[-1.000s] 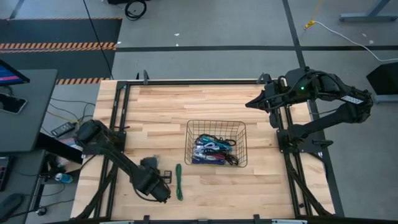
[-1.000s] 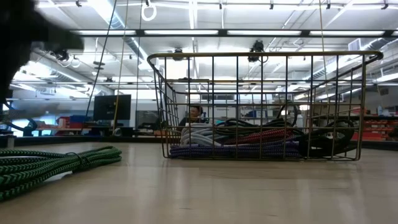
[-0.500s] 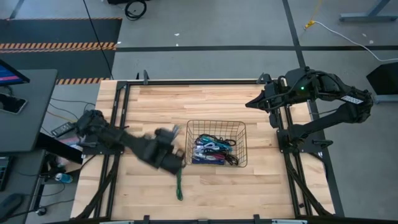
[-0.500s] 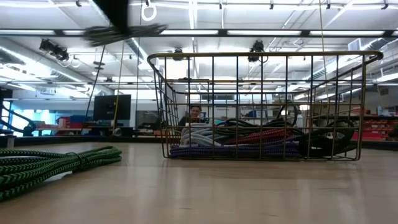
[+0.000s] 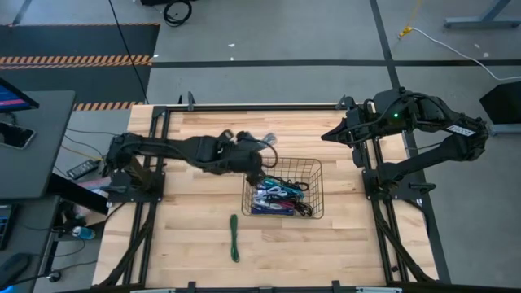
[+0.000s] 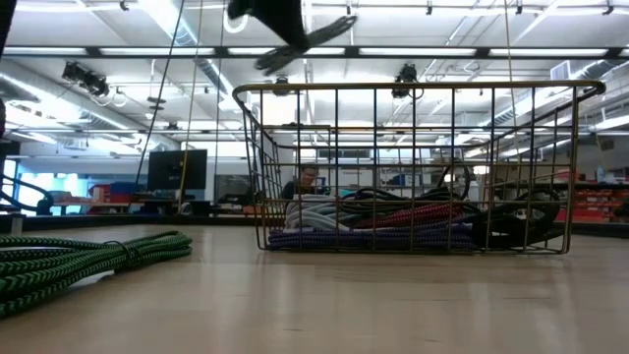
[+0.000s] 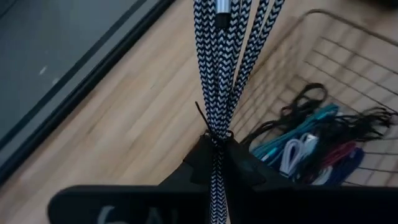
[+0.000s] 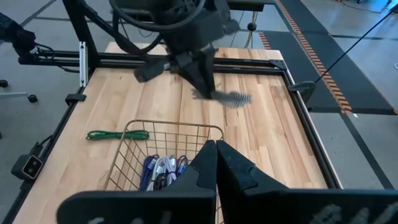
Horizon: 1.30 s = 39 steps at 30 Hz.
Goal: Pick and place USB-C Cables
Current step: Put the black white charger cable into the wire basket
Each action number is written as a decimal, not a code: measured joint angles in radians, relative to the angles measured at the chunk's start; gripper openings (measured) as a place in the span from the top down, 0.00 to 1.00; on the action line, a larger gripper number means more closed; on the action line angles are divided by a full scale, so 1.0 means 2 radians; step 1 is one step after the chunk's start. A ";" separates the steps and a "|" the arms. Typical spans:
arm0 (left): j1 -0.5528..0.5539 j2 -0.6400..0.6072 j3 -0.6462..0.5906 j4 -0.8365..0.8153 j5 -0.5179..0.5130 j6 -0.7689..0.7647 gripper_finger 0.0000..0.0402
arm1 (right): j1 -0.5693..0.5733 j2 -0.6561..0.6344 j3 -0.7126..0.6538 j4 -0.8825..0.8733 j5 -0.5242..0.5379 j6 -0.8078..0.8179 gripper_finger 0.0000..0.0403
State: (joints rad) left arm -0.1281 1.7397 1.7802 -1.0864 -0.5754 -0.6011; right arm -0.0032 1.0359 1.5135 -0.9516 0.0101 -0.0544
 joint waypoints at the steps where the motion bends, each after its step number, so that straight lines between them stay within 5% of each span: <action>1: 0.006 0.005 0.000 0.016 0.008 0.024 0.95 | 0.000 0.000 0.000 0.000 0.000 0.002 0.99; 10: 0.027 0.054 0.000 0.105 0.127 0.210 0.95 | 0.000 -0.001 0.000 0.009 0.010 0.005 0.99; 22: -0.003 0.133 0.000 0.159 0.227 0.238 0.95 | 0.000 -0.002 0.000 0.021 0.028 0.005 0.99; 39: -0.022 0.180 0.000 0.155 0.260 0.213 0.95 | -0.001 -0.005 0.000 0.021 0.031 0.004 0.99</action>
State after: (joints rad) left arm -0.1729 2.0991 1.7795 -0.7760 -0.0547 -0.1752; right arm -0.0048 1.0256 1.5139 -0.9097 0.0711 -0.0464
